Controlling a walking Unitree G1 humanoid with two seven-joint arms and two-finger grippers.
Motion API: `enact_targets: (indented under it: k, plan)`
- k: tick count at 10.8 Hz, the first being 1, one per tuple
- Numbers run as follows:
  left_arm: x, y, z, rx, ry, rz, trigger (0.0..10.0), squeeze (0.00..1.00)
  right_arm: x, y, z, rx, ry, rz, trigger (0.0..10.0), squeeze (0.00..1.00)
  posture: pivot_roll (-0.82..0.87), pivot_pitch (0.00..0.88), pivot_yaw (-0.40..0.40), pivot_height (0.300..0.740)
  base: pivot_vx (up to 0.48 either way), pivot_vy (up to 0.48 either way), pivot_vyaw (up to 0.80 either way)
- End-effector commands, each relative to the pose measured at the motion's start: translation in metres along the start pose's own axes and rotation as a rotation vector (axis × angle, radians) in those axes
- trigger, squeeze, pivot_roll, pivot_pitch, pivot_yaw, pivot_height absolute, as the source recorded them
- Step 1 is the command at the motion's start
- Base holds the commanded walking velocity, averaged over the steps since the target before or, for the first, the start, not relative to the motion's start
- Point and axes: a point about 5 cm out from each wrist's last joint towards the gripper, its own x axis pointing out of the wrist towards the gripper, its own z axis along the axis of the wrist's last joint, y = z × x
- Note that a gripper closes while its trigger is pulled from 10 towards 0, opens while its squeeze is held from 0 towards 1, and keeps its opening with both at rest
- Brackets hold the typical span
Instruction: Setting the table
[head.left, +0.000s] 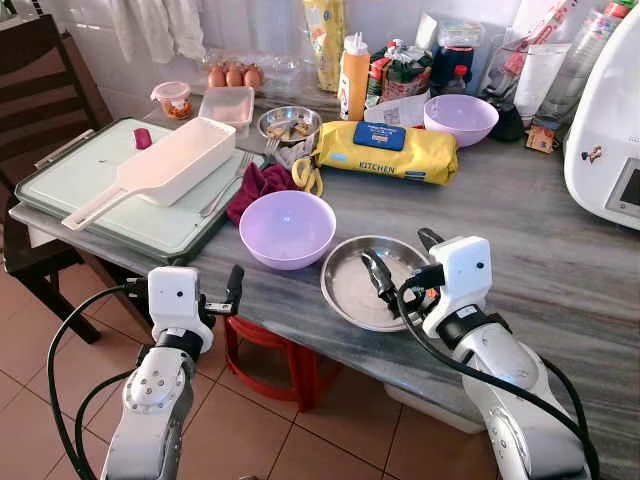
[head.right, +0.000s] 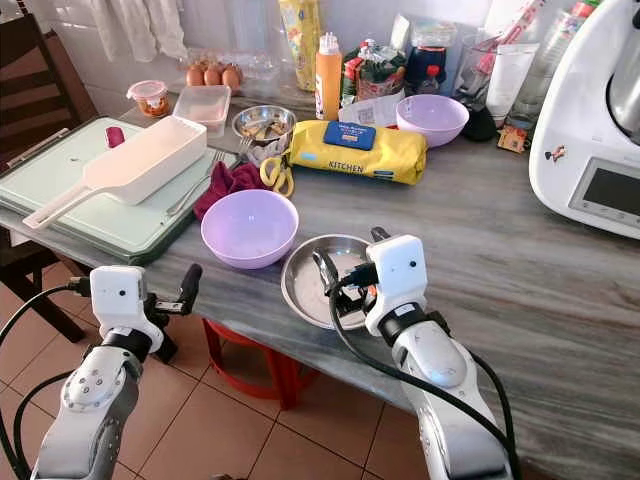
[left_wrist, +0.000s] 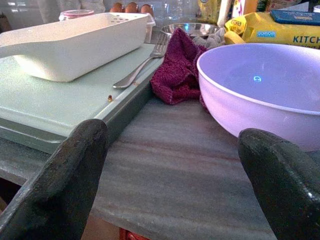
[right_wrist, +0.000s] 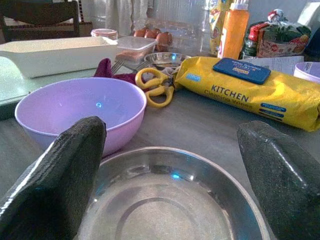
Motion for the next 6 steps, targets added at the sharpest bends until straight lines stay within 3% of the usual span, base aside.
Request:
enact_targets:
  k: [1, 5, 6]
  plan:
    - [0.0014, 0.0021, -0.0012, 0.015, 0.015, 0.015, 10.0, 0.00, 0.0023, -0.0023, 0.0021, 0.007, -0.007, -0.014, 10.0, 0.00, -0.02, 0.077, 0.053, 0.740, 0.000, 0.000, 0.00]
    - [0.0011, 0.0012, -0.0019, 0.018, 0.020, 0.016, 10.0, 0.00, 0.0026, -0.0028, 0.0024, 0.010, -0.007, -0.013, 10.0, 0.00, -0.03, 0.076, 0.050, 0.740, 0.000, 0.000, 0.00]
    - [0.0012, 0.0010, -0.0027, 0.017, 0.024, 0.015, 10.0, 0.00, 0.0023, -0.0032, 0.0025, 0.010, -0.006, -0.014, 10.0, 0.00, -0.03, 0.075, 0.049, 0.740, -0.240, 0.000, 0.00]
